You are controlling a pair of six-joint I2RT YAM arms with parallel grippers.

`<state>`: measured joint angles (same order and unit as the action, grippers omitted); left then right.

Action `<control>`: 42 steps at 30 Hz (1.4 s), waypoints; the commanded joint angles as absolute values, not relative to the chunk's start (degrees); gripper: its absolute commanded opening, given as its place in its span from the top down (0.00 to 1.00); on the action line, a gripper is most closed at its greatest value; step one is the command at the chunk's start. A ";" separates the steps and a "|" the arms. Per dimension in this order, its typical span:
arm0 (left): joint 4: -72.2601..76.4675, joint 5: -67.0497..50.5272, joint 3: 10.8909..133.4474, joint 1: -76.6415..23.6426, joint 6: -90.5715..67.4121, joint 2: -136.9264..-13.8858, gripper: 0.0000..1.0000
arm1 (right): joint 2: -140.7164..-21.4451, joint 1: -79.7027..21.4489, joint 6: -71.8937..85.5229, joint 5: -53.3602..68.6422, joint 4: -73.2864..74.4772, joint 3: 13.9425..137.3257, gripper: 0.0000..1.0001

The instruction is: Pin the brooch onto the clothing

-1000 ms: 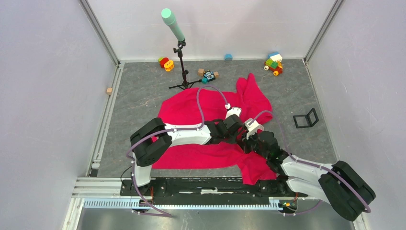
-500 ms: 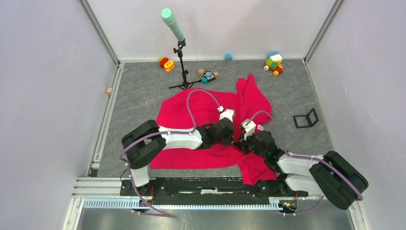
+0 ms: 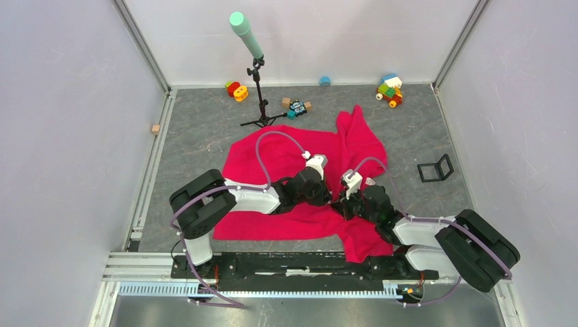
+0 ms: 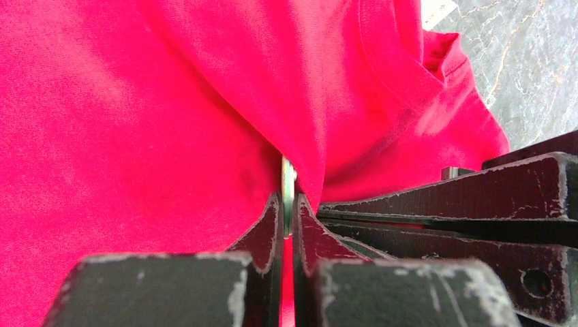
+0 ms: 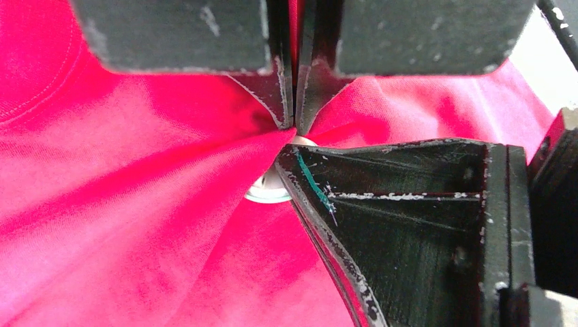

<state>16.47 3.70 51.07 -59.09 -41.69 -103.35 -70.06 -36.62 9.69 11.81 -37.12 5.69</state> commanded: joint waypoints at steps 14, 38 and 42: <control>31.30 -1.18 46.94 -58.45 -43.14 -95.00 0.98 | -73.58 -37.26 10.22 17.63 -34.36 6.81 1.00; 37.05 -16.53 46.50 -58.36 -39.34 -94.01 0.98 | -71.43 -37.27 10.15 24.31 -36.12 6.42 1.00; 37.48 -18.97 46.10 -58.29 -38.32 -93.17 0.98 | -69.94 -37.26 10.15 24.85 -35.71 6.33 1.00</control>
<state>22.06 -6.90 44.34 -56.60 -38.89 -98.56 -71.07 -36.58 9.76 19.66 -36.69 6.39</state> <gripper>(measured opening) 0.047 0.010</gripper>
